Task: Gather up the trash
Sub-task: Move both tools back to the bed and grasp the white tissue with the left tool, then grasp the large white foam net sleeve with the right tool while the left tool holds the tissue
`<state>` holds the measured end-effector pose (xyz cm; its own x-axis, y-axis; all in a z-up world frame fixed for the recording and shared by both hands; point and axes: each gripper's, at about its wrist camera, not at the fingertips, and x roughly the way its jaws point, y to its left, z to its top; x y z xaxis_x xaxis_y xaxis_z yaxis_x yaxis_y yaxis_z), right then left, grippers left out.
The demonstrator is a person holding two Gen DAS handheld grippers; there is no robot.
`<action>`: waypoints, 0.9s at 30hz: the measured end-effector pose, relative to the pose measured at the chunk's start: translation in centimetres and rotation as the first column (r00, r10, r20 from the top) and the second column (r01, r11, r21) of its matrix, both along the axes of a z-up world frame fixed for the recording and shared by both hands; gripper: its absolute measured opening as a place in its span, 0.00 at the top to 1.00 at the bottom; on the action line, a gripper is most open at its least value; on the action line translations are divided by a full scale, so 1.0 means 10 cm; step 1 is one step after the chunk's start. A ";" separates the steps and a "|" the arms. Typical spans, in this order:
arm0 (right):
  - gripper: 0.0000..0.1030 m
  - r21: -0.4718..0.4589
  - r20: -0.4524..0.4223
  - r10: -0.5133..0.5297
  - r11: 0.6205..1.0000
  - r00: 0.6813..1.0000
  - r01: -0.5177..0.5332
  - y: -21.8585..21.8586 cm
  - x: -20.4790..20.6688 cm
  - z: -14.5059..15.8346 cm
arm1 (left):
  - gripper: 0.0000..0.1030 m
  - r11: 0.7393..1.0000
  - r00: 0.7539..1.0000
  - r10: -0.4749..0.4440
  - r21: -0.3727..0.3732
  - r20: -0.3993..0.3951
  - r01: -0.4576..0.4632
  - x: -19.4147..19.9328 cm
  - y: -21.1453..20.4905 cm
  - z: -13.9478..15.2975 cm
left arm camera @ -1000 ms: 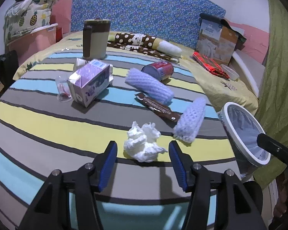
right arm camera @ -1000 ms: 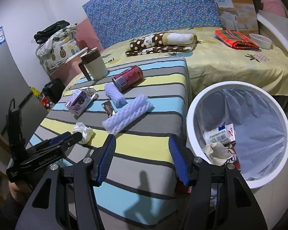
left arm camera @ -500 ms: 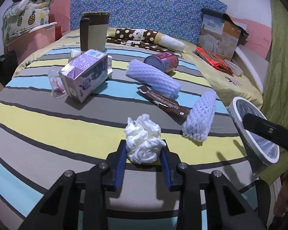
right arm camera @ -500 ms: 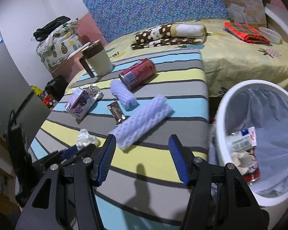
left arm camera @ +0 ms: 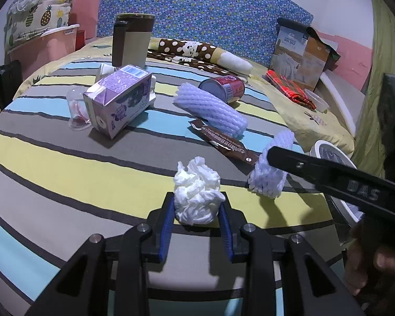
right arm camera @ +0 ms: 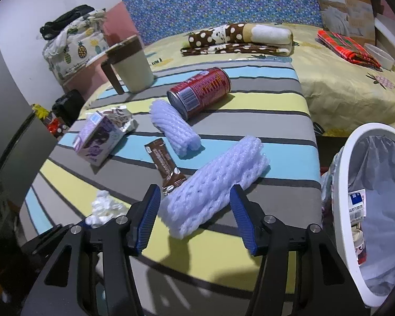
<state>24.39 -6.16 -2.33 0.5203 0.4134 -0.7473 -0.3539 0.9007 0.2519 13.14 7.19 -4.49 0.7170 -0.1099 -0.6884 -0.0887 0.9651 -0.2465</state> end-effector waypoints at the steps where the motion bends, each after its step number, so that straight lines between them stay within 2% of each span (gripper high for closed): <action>1: 0.51 -0.012 -0.003 -0.003 1.000 1.000 0.003 0.01 0.01 -0.02 | 0.68 1.000 1.000 -0.001 -0.002 0.000 0.001 0.00 0.00 0.00; 10: 0.78 -0.025 0.012 -0.009 1.000 1.000 0.009 -0.04 -0.06 0.02 | 0.68 1.000 1.000 -0.005 0.003 -0.001 0.005 0.01 0.00 0.00; 12: 0.88 -0.026 0.015 -0.005 1.000 1.000 0.005 -0.04 -0.06 0.03 | 0.68 1.000 1.000 -0.005 0.005 -0.001 0.005 0.01 0.00 0.00; 27: 0.90 -0.024 0.058 0.023 0.999 0.998 -0.022 -0.11 -0.23 0.12 | 0.68 0.999 1.000 -0.004 0.048 -0.004 0.005 0.00 -0.08 0.00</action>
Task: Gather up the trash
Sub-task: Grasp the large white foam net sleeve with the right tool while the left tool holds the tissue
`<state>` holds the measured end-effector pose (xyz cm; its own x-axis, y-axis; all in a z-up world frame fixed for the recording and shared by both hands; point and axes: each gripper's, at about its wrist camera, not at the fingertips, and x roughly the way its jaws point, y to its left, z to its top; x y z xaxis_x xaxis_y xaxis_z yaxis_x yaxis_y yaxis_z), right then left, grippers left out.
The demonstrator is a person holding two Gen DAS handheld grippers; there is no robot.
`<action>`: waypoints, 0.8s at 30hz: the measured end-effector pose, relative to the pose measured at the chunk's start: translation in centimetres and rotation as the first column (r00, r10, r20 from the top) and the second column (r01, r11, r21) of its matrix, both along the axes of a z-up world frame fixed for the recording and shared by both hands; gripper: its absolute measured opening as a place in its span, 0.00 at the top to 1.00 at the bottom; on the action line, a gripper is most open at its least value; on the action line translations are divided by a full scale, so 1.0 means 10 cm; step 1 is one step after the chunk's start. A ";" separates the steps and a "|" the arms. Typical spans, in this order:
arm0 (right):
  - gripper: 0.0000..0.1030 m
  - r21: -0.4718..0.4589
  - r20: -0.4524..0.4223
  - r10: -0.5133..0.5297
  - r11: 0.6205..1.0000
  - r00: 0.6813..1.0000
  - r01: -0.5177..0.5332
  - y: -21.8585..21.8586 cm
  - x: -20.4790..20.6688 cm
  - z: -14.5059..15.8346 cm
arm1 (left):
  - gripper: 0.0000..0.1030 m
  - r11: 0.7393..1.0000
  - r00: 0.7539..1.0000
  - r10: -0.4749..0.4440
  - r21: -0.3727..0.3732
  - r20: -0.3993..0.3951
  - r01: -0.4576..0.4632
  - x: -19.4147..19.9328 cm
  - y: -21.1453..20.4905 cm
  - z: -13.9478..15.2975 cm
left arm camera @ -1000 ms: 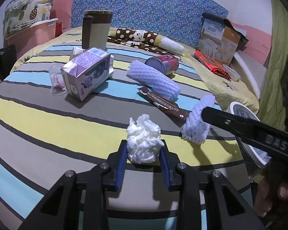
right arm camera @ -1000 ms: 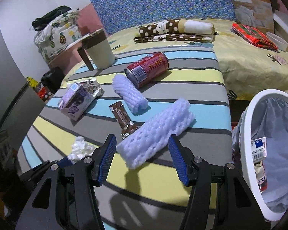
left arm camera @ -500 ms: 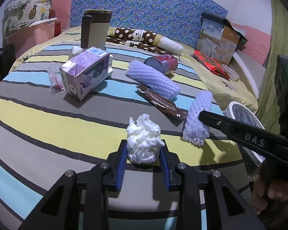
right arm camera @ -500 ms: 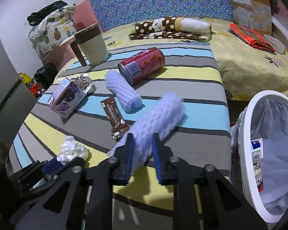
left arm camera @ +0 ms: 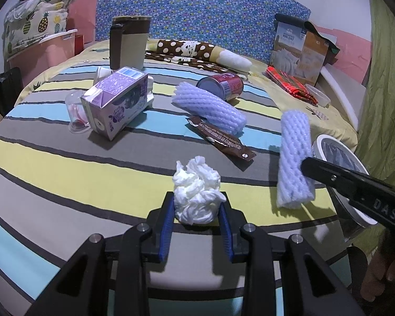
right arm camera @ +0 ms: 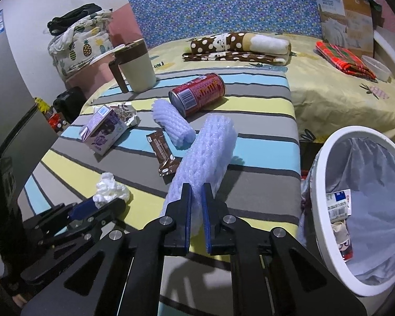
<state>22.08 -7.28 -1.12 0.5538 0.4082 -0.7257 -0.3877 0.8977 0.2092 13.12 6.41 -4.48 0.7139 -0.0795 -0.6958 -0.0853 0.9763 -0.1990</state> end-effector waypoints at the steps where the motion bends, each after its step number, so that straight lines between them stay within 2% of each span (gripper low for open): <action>1: 0.90 -0.003 0.001 0.002 1.000 1.000 -0.002 0.00 -0.01 0.00 | 0.68 1.000 1.000 0.000 0.002 0.000 0.000 0.00 0.00 0.00; 4: 0.90 -0.017 -0.015 0.038 0.999 0.999 -0.038 0.03 -0.04 -0.03 | 0.68 1.000 1.000 0.000 0.002 0.000 0.000 0.00 -0.01 0.00; 7: 0.88 -0.029 -0.028 0.033 0.999 0.999 -0.034 0.06 -0.02 -0.06 | 0.68 1.000 1.000 0.000 0.002 0.000 0.000 0.00 -0.01 0.00; 8: 0.84 -0.024 -0.034 0.029 0.999 0.999 -0.030 0.06 -0.01 -0.06 | 0.68 1.000 1.000 0.000 0.001 0.000 0.000 0.00 -0.01 0.00; 10: 0.66 -0.009 -0.044 0.016 1.000 0.999 -0.017 0.06 0.00 -0.08 | 0.68 1.000 1.000 0.000 0.000 0.001 0.000 0.00 -0.01 0.00; 12: 0.59 -0.014 -0.049 0.005 1.000 0.999 -0.006 0.08 0.02 -0.10 | 0.68 1.000 1.000 0.000 -0.001 0.001 0.000 0.00 -0.01 0.00; 17: 0.58 -0.019 -0.084 -0.001 1.000 0.996 -0.001 0.11 0.02 -0.17 | 0.68 1.000 1.000 -0.001 -0.002 0.001 0.001 -0.01 -0.02 0.00; 20: 0.59 0.032 -0.114 0.016 0.999 0.993 -0.012 0.09 0.02 -0.21 | 0.68 1.000 1.000 -0.001 -0.002 0.001 0.001 -0.01 -0.02 0.00; 21: 0.70 0.035 -0.110 0.015 0.999 0.994 -0.011 0.08 0.00 -0.21 | 0.68 1.000 1.000 0.000 -0.003 0.001 0.000 -0.01 -0.02 0.00; 22: 0.75 0.038 -0.102 0.020 0.999 0.995 -0.016 0.07 -0.01 -0.20 | 0.68 1.000 1.000 -0.001 -0.002 0.001 0.001 -0.01 -0.02 0.00; 24: 0.78 0.038 -0.088 0.024 0.999 0.996 -0.021 0.06 -0.04 -0.17 | 0.68 1.000 1.000 -0.001 0.001 0.002 0.001 -0.01 -0.02 0.00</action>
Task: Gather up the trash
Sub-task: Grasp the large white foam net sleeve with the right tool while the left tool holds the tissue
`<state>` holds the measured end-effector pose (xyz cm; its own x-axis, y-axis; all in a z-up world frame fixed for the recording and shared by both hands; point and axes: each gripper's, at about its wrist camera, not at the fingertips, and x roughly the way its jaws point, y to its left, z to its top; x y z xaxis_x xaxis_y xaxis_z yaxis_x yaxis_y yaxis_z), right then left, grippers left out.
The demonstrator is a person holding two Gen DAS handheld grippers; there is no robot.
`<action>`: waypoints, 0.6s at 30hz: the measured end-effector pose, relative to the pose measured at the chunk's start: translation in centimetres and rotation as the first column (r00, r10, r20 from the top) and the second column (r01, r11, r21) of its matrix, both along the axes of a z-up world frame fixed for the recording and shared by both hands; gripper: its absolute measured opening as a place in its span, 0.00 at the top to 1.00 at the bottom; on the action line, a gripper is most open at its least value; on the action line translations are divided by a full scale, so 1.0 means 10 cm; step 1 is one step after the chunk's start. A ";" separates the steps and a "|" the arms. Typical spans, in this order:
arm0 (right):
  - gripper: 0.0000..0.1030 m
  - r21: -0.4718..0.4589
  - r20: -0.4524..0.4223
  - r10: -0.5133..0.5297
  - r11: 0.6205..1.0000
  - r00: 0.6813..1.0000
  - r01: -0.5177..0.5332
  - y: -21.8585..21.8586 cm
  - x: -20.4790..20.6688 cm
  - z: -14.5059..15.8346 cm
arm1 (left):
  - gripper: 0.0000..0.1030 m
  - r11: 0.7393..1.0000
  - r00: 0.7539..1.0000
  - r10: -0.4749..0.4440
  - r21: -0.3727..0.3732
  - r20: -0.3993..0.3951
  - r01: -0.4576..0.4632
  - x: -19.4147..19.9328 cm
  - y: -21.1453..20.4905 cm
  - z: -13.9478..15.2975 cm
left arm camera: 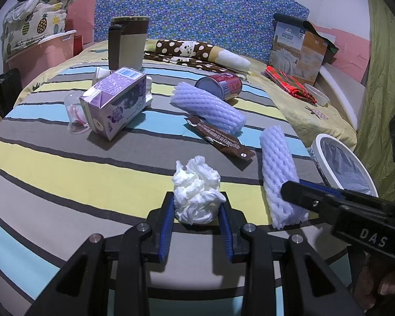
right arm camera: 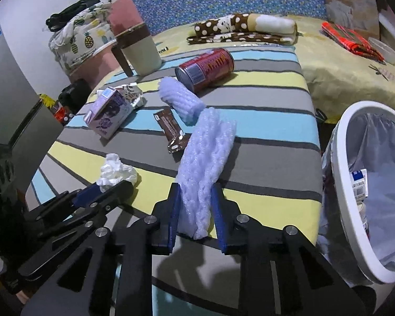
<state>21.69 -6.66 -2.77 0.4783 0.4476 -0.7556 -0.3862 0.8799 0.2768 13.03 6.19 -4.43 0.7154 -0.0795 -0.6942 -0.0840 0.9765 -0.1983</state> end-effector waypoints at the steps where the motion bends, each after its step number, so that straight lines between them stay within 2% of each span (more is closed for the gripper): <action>1: 0.79 0.000 0.005 0.002 1.000 1.000 -0.002 -0.01 -0.01 0.01 | 0.68 1.000 1.000 0.000 0.004 0.000 0.000 0.00 -0.01 0.00; 6: 0.80 0.002 0.045 -0.003 1.000 0.999 0.003 -0.09 -0.07 0.11 | 0.68 0.999 1.000 -0.017 0.037 0.012 0.016 -0.05 -0.08 0.04; 18: 0.80 0.034 0.132 -0.054 0.998 0.990 0.050 -0.42 -0.25 0.34 | 0.68 0.997 0.995 -0.077 0.026 0.055 0.076 -0.20 -0.32 0.34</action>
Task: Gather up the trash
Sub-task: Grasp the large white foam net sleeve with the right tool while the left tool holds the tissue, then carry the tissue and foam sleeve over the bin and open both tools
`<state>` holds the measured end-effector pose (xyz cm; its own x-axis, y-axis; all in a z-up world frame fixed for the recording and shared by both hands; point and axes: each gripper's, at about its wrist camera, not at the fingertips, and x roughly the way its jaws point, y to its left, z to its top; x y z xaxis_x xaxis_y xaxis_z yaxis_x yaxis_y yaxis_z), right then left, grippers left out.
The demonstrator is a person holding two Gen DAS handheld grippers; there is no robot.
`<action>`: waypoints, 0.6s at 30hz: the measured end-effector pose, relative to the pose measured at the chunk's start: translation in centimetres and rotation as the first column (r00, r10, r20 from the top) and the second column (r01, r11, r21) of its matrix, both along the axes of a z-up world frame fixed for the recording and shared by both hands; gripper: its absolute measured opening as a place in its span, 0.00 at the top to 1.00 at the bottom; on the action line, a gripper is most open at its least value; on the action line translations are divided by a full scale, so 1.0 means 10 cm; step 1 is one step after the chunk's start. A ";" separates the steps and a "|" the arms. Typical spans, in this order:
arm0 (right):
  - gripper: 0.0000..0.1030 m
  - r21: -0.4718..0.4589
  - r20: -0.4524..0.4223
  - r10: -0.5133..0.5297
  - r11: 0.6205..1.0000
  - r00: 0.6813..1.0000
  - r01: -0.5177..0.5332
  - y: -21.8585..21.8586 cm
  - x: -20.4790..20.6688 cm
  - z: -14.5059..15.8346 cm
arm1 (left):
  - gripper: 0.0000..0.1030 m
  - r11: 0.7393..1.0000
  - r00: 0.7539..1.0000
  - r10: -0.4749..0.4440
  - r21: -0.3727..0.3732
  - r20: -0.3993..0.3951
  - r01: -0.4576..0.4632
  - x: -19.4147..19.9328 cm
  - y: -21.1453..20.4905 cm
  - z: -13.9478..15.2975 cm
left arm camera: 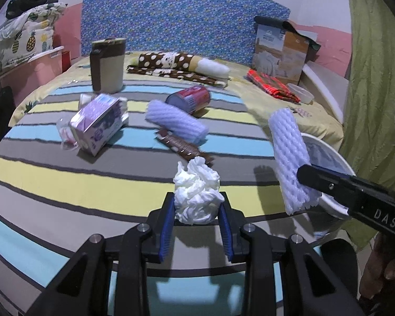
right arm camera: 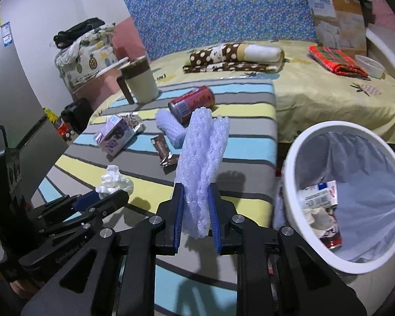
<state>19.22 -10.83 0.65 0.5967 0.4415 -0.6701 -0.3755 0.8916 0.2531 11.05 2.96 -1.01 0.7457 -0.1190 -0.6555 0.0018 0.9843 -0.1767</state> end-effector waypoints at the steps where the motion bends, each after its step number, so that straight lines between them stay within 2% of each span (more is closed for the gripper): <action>1: 0.80 0.001 0.005 -0.004 1.000 1.000 0.004 -0.02 -0.01 0.01 | 0.68 1.000 1.000 -0.006 -0.001 0.004 0.006 -0.01 -0.03 0.02; 10: 0.80 0.019 0.028 -0.096 0.995 0.995 0.095 -0.42 -0.06 0.06 | 0.68 0.995 0.995 -0.100 0.007 0.027 0.099 0.05 -0.43 0.18; 18: 0.80 0.025 0.035 -0.230 0.973 0.973 0.229 -0.94 -0.09 0.08 | 0.68 0.974 0.972 -0.228 0.012 0.053 0.228 0.18 -0.94 0.30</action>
